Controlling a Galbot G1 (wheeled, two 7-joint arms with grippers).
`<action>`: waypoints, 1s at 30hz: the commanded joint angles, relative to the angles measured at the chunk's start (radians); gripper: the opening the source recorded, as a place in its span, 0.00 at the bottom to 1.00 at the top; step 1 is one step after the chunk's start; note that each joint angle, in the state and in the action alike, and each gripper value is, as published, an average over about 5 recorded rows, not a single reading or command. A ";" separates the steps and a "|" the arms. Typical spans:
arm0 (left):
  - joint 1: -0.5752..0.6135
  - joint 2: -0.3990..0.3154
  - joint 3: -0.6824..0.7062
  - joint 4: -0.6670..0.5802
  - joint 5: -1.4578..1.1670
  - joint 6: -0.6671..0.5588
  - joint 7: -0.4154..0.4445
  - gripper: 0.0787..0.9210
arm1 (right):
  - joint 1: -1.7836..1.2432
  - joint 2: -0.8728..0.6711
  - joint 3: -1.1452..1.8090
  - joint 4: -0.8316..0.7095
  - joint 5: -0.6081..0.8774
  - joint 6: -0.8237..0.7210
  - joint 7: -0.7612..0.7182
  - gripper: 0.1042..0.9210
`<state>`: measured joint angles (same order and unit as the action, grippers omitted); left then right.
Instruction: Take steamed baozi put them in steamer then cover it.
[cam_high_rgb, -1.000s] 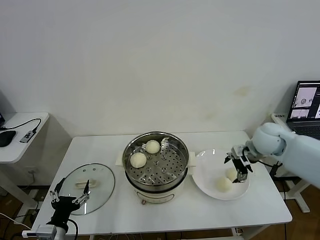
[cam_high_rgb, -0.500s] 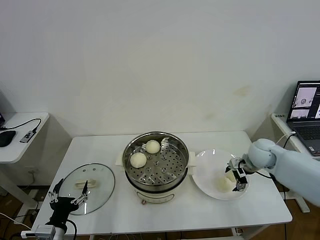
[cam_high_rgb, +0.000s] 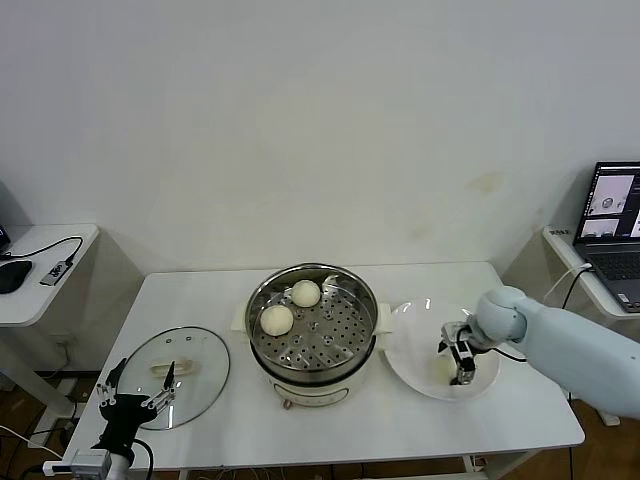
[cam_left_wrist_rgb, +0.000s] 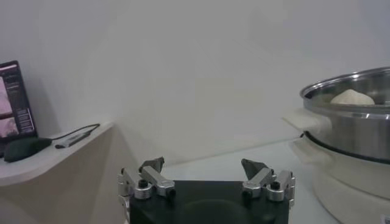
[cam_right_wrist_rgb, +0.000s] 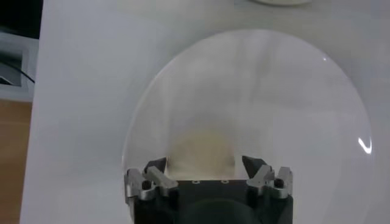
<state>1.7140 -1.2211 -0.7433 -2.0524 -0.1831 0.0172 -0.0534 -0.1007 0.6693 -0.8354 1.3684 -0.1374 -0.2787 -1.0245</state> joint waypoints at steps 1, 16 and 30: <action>0.000 0.000 0.001 0.000 0.000 0.000 0.000 0.88 | -0.014 0.019 0.007 -0.019 -0.010 -0.004 -0.010 0.72; 0.001 0.004 -0.003 -0.002 -0.001 -0.002 0.000 0.88 | 0.211 -0.075 -0.059 0.095 0.132 -0.043 -0.051 0.60; -0.008 0.003 0.007 -0.009 -0.001 0.000 0.000 0.88 | 0.735 0.056 -0.307 0.107 0.325 -0.041 -0.092 0.60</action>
<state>1.7052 -1.2188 -0.7370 -2.0614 -0.1839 0.0166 -0.0536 0.2999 0.6409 -0.9960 1.4614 0.0759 -0.3207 -1.0992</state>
